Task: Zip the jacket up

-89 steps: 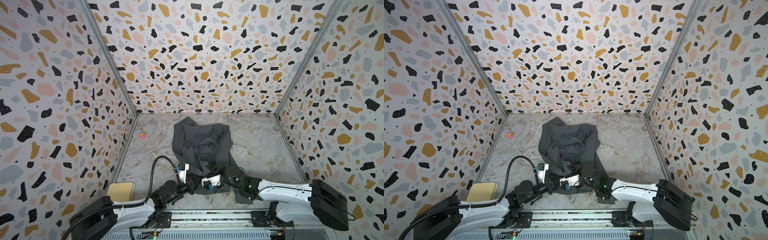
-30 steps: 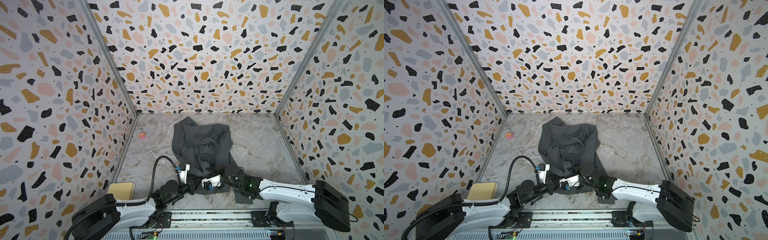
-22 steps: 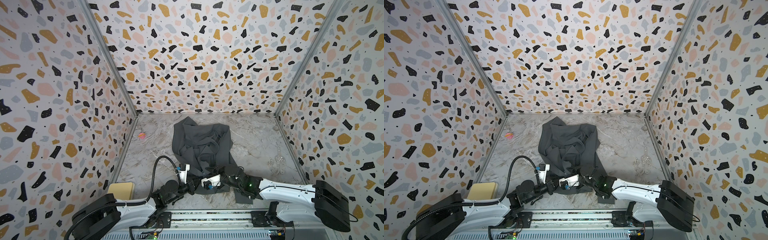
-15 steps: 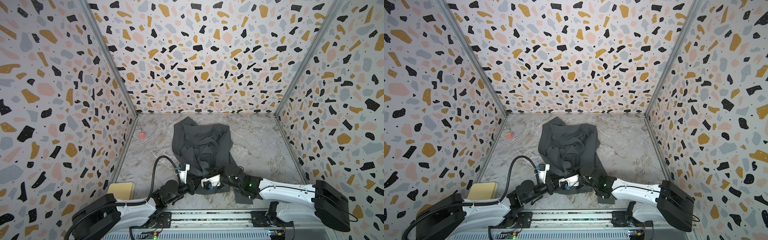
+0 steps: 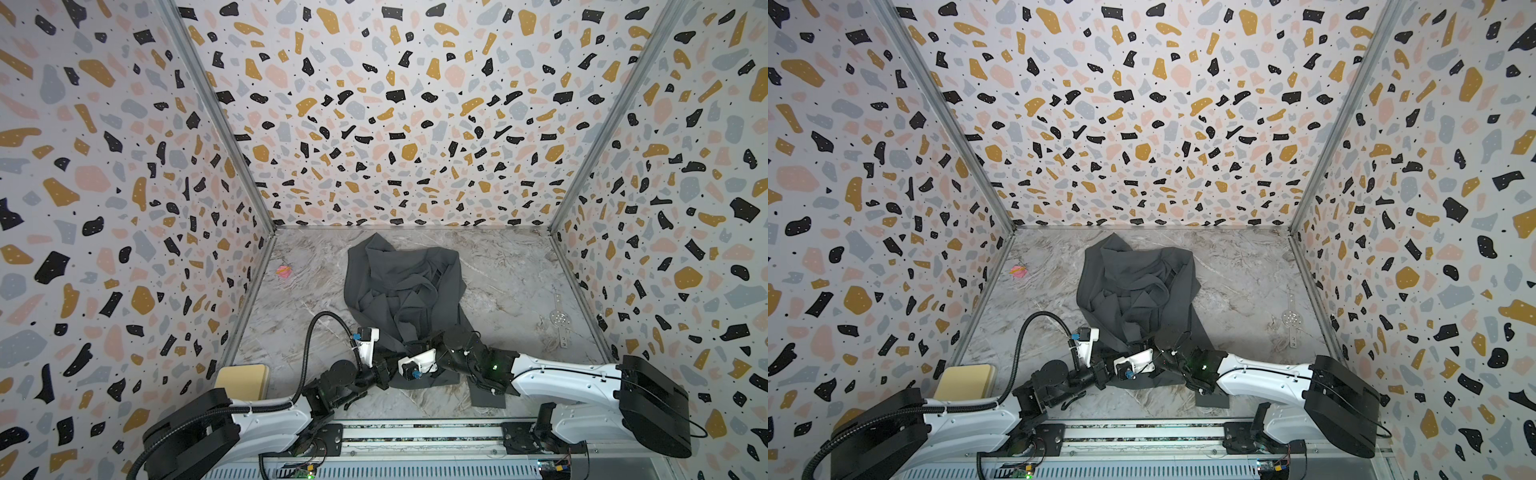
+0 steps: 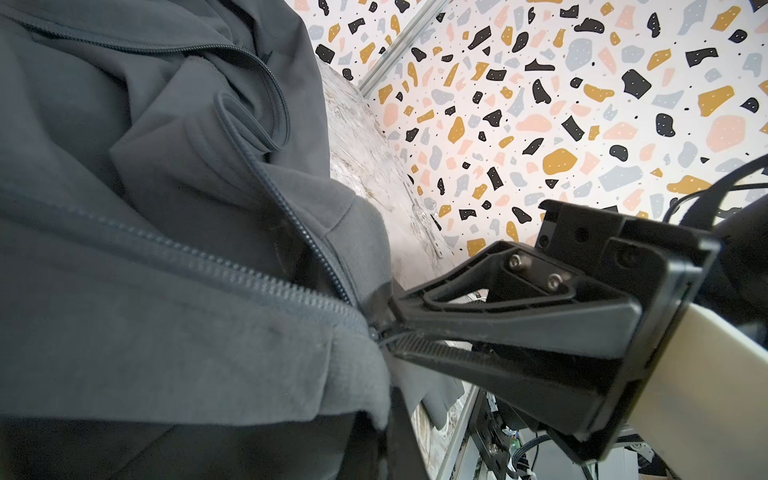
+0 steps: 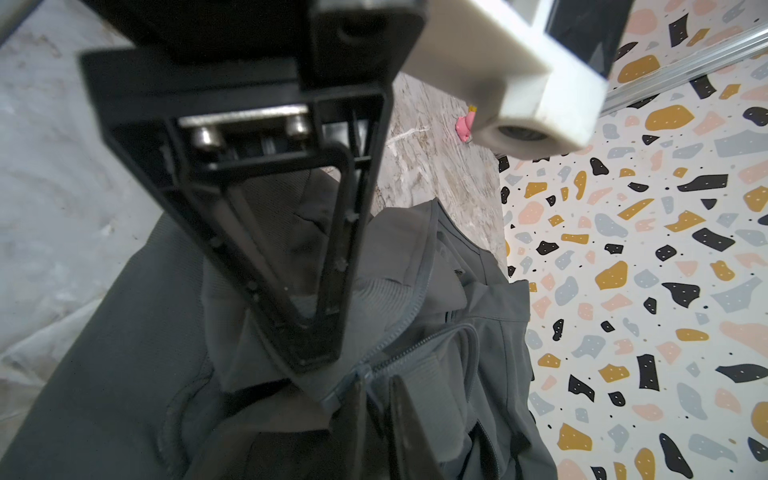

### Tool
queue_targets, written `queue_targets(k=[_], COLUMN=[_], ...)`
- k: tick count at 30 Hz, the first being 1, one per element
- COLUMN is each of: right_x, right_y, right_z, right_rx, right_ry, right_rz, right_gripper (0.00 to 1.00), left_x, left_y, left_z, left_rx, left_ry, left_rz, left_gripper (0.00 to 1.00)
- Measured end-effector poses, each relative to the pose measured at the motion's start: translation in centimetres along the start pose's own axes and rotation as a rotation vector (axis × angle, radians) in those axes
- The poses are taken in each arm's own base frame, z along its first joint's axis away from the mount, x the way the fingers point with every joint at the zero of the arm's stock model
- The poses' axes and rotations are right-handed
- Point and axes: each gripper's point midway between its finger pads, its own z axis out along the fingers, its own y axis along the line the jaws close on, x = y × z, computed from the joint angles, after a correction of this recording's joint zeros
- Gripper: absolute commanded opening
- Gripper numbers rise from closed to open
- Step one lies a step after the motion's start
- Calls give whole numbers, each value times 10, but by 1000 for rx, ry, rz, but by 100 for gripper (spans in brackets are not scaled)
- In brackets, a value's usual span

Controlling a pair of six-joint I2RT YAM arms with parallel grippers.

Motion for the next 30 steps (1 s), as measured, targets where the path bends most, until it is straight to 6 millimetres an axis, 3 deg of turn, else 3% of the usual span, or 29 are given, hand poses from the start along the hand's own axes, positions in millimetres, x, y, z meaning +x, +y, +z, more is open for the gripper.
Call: queue_targets(k=[5,12,13,18,21,30], right_x=[3,6,5,3,-3,-11], right_y=[6,8,8,2,-5,-3], right_z=[3,8,9,11,10,9], right_rx=[-33,-60,-64,-94,-107,-188], right_ry=[4,-4,-6,-21,-43,-87], right_rz=[-4,-7,-5,8,15,82], right_gripper=[0,0,0,0,0,0], left_x=[0,2,2,-2,-8,-19], left_y=[1,3,4,0,-6,-15], left_z=[0,0,0,-2,-4,-11], left_rx=[-5,-13,-17,-8,14,37], left_ry=[1,5,6,-9,-28,-69], left_rz=[0,0,0,0,2,-2], left_gripper=[0,0,2,33,44,52])
